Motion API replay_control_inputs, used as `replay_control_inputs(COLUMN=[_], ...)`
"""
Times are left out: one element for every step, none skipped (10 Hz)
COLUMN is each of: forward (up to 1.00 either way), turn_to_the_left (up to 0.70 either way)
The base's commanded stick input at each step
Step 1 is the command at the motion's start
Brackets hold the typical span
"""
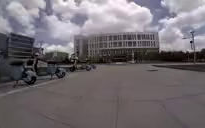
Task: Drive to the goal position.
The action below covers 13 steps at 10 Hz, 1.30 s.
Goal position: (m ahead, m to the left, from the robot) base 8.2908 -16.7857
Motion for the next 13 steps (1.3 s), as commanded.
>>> replay_control_inputs(forward=[0.70, 0.70, 0.70, 0.70, 0.70, 0.70, 0.70, 0.70, 0.70, 0.70, 0.70, 0.70, 0.70], turn_to_the_left=[0.00, 0.00, 0.00, 0.00, 0.00, 0.00, 0.00, 0.00, 0.00, 0.00, 0.00, 0.00, 0.00])
